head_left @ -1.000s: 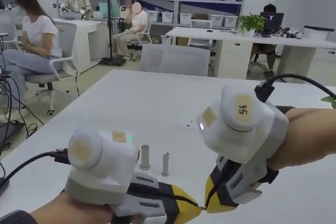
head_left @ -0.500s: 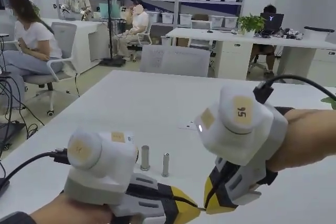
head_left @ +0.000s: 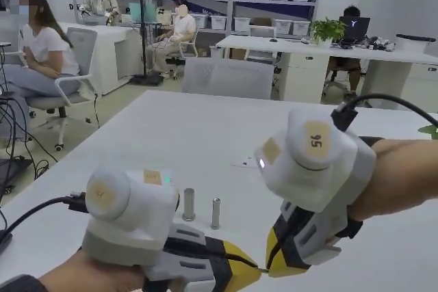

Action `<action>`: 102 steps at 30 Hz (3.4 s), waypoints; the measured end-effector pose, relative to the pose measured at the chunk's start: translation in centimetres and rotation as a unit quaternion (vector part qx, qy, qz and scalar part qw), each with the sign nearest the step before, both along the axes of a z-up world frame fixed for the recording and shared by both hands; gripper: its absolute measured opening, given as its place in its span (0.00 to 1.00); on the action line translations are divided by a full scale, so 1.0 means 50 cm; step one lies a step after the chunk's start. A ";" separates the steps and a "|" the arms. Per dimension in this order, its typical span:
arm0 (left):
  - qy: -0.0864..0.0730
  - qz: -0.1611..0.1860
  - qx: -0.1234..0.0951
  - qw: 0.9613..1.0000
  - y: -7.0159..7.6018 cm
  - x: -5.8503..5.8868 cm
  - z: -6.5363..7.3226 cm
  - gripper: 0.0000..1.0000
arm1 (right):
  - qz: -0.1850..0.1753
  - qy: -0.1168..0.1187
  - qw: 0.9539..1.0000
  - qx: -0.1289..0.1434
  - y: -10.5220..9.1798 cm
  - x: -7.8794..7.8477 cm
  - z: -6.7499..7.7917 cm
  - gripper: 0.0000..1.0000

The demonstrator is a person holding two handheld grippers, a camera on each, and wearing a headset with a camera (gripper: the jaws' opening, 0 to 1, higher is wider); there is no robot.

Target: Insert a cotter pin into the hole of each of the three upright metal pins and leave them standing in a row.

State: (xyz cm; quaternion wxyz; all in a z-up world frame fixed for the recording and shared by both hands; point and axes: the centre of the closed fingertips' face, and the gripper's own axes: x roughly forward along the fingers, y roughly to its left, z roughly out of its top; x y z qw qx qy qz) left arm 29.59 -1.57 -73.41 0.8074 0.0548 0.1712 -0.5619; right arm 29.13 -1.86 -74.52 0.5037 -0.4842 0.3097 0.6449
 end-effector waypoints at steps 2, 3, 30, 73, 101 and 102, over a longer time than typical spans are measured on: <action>-0.001 0.000 0.001 1.000 0.000 0.001 0.000 0.00 | -0.001 0.000 1.000 0.001 0.000 0.001 0.000 0.04; 0.000 0.001 0.000 1.000 0.000 0.001 0.000 0.00 | -0.001 0.000 1.000 0.001 0.000 0.001 0.000 0.04; -0.008 -0.016 -0.012 1.000 -0.006 -0.009 0.012 0.00 | -0.002 0.035 0.999 0.002 -0.001 -0.010 -0.012 0.06; 0.116 0.024 -0.060 0.991 0.006 0.002 0.012 0.03 | 0.044 -0.035 0.998 0.017 0.013 0.002 0.005 0.03; 0.145 0.040 -0.072 0.986 0.005 0.010 0.007 0.02 | 0.065 -0.070 0.995 0.019 0.014 0.017 0.004 0.03; 0.146 0.042 -0.075 0.986 0.005 0.011 0.008 0.03 | 0.065 -0.070 0.995 0.019 0.014 0.018 0.004 0.03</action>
